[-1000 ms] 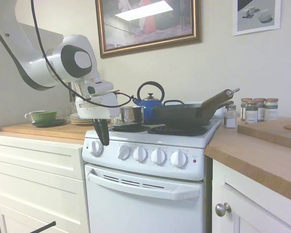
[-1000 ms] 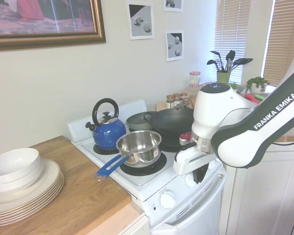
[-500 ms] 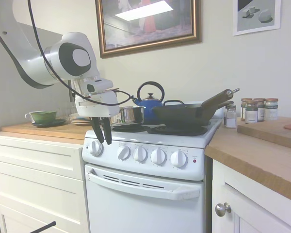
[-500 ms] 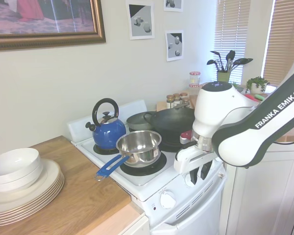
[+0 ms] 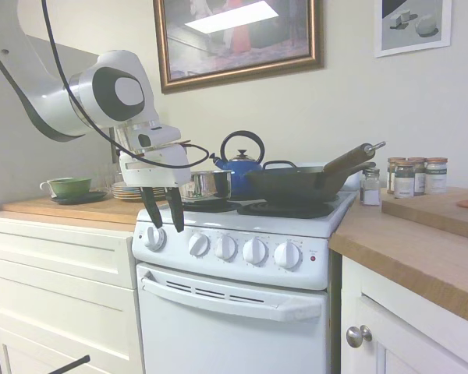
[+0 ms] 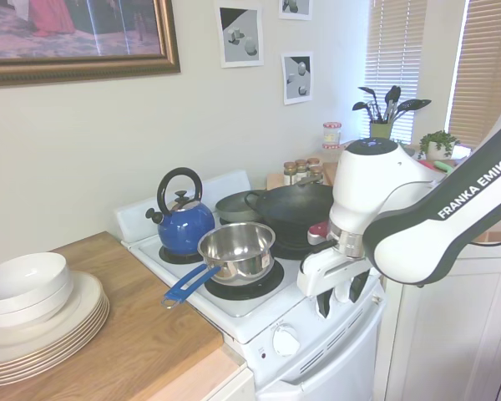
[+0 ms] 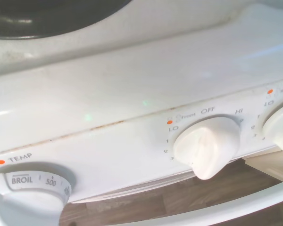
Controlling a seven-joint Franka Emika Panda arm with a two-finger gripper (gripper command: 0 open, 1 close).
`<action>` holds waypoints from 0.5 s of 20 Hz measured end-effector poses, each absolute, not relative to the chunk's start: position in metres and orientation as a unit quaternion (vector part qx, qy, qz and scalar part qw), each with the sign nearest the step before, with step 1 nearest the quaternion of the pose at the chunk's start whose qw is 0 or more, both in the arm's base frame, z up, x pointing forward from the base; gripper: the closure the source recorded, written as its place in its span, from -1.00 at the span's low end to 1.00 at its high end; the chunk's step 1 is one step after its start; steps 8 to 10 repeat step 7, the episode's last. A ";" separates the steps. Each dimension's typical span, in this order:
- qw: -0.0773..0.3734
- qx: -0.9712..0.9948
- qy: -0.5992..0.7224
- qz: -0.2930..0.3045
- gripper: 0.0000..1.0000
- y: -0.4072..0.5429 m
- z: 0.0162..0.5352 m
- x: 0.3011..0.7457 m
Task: Turn on the stove on the bottom left
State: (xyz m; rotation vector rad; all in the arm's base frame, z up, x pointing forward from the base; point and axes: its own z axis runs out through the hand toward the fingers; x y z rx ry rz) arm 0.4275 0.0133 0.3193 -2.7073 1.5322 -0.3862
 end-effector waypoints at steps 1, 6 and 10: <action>0.004 -0.864 0.489 -0.123 -1.00 0.013 0.320 0.427; 0.003 -0.863 0.490 -0.125 -1.00 0.012 0.321 0.428; 0.003 -0.862 0.491 -0.125 -1.00 0.012 0.321 0.428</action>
